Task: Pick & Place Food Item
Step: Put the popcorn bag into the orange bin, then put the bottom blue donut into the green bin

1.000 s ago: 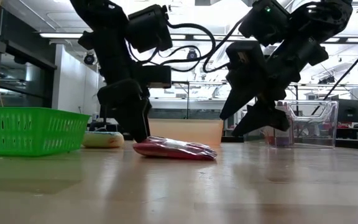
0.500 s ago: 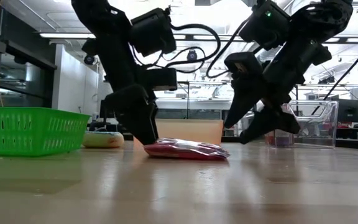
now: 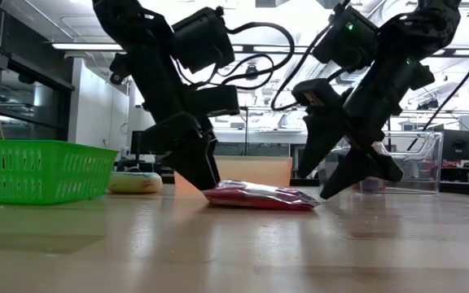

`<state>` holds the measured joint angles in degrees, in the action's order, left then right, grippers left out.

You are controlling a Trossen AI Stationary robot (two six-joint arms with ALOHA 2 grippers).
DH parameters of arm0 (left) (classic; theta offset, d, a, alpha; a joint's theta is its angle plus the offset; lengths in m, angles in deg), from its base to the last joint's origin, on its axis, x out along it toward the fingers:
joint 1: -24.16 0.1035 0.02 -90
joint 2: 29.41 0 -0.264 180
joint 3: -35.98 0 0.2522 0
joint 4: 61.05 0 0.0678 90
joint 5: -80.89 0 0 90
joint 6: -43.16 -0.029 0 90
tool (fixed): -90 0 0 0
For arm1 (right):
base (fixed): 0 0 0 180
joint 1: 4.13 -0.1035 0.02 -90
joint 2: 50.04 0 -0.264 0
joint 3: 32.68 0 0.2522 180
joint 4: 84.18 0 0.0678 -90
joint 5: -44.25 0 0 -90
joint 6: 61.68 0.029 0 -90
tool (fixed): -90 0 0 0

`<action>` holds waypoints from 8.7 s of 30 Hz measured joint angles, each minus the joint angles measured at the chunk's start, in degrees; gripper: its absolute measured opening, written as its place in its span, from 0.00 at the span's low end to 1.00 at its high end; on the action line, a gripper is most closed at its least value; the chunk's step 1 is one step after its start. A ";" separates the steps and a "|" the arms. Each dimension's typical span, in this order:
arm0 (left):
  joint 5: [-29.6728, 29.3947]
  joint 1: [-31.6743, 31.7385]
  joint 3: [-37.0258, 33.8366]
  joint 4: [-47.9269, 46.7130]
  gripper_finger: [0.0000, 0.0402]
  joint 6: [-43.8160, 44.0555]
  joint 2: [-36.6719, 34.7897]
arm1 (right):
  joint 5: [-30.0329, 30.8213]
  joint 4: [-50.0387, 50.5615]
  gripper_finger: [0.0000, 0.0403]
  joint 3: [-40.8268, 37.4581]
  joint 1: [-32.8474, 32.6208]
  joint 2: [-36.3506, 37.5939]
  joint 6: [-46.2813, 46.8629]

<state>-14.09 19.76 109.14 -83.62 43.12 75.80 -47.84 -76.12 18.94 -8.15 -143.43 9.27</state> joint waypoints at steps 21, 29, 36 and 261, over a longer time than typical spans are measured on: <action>0.17 -0.33 -0.02 3.69 0.53 -0.24 0.07 | -2.78 -4.68 0.51 0.13 -0.08 -3.79 0.22; -1.49 -1.67 -0.02 5.40 0.53 -1.93 0.00 | -4.31 -4.17 0.51 0.11 -0.10 -3.79 0.86; -7.39 -3.51 -0.02 6.33 0.53 -4.52 -0.04 | -4.78 -4.13 0.51 0.11 -0.10 -3.79 0.83; -6.47 11.72 1.77 -10.78 0.25 2.91 -22.90 | 27.23 1.55 0.51 0.00 -29.74 27.35 -21.72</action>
<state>-20.56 31.48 110.91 -94.40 46.03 52.90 -20.61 -74.56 18.94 -37.88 -116.08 -12.45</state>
